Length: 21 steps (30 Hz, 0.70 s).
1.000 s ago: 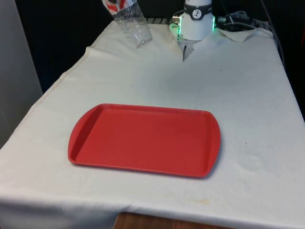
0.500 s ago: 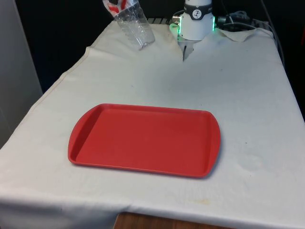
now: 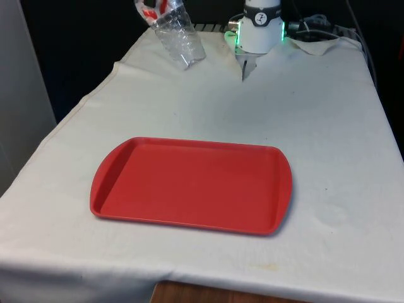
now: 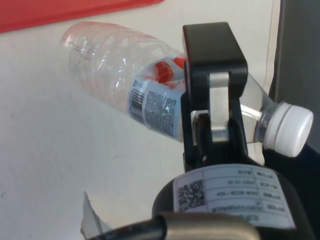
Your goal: Place the bottle upright on the tray.
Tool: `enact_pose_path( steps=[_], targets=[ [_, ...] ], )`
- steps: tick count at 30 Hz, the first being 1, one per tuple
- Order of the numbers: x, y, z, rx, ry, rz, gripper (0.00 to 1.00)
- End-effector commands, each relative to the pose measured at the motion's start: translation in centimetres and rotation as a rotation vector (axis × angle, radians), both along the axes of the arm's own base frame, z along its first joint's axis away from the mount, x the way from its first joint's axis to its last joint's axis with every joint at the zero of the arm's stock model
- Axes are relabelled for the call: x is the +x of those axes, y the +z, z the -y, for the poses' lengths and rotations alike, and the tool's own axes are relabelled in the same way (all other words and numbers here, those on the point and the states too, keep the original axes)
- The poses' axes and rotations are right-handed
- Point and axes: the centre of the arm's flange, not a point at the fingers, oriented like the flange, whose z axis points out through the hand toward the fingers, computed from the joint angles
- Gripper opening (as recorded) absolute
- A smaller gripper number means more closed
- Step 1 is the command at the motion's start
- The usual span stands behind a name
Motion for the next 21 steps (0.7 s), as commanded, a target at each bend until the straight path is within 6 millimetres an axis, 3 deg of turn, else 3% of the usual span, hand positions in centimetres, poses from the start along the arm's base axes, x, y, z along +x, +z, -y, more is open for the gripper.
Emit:
enact_pose_path(
  steps=[1,21],
  targets=[
    [-0.03,0.19,-0.02,0.004,0.014,0.025,0.28],
    [0.84,-0.37,0.19,-0.016,0.116,0.088,0.28]
  ],
)
